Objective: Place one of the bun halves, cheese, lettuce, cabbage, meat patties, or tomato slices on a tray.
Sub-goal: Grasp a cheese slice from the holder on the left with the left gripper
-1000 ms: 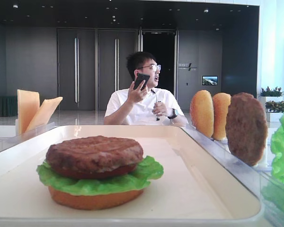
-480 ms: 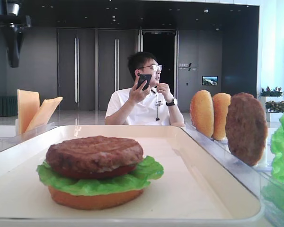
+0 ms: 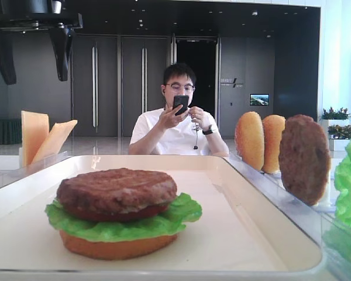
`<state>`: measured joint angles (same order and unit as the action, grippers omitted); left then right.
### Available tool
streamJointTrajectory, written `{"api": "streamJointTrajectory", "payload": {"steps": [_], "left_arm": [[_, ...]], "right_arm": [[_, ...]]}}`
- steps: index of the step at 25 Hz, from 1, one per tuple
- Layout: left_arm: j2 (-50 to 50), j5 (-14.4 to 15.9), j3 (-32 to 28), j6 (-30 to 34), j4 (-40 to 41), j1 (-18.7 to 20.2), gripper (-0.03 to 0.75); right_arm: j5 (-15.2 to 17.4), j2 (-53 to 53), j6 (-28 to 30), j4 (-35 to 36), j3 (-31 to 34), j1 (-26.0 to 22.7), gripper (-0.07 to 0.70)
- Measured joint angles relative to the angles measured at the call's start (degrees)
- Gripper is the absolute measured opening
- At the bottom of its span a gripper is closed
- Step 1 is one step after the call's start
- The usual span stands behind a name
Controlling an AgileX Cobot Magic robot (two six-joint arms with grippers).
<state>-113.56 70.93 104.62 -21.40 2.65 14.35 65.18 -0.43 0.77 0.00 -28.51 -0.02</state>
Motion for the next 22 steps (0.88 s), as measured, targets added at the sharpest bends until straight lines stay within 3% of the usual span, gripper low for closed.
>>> {"api": "streamJointTrajectory", "payload": {"steps": [13, 22], "left_arm": [[0.0, 0.0, 0.0, -3.9, -0.4, 3.2, 0.65], [-2.7, 0.0, 2.4, -4.9, 0.4, 3.3, 0.65]], "right_arm": [[0.0, 0.0, 0.0, 0.0, 0.0, 0.0, 0.535], [0.0, 0.0, 0.0, 0.0, 0.0, 0.0, 0.535]]}}
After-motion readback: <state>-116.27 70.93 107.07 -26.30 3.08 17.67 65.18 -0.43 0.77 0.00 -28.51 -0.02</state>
